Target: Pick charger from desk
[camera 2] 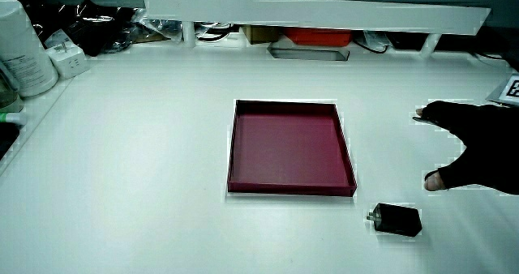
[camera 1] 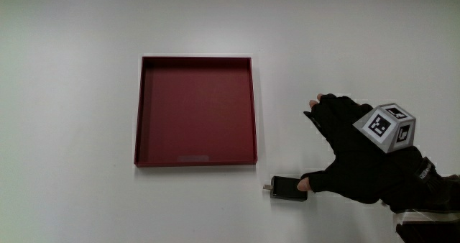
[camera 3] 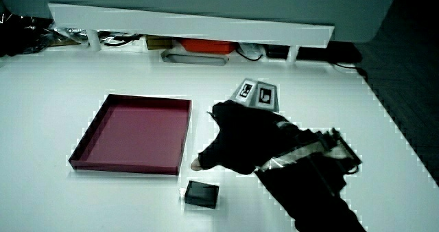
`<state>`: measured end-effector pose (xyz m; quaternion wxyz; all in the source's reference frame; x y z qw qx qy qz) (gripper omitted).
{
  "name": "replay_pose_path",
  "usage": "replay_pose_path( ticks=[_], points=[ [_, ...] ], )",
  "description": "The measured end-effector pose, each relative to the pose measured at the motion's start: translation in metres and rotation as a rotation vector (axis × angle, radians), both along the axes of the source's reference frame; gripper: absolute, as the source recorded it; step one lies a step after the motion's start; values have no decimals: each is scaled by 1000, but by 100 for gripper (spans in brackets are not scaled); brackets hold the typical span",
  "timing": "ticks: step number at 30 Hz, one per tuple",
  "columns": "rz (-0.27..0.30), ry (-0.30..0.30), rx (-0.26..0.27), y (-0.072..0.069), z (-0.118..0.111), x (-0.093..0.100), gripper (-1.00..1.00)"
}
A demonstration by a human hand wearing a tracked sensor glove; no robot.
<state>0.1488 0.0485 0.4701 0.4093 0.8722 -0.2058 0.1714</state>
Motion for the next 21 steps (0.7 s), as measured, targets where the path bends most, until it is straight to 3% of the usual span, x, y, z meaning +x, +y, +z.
replay_pose_path(
  ticks=[8, 11, 12, 14, 16, 17, 18, 19, 20, 21],
  points=[
    [19, -34, 59, -21, -27, -3, 100],
    [20, -52, 107, -31, -42, -8, 100],
    [22, -66, 98, -33, -46, -11, 100],
    [19, -62, 130, -39, -48, -15, 100],
    [16, -103, 123, -47, -56, -22, 100],
    [13, -90, 153, -50, -59, -25, 100],
    [24, -126, 137, -54, -64, -29, 100],
    [22, -113, 154, -58, -65, -31, 100],
    [40, -117, 145, -62, -57, -30, 100],
    [22, -128, 140, -66, -60, -33, 100]
  ],
)
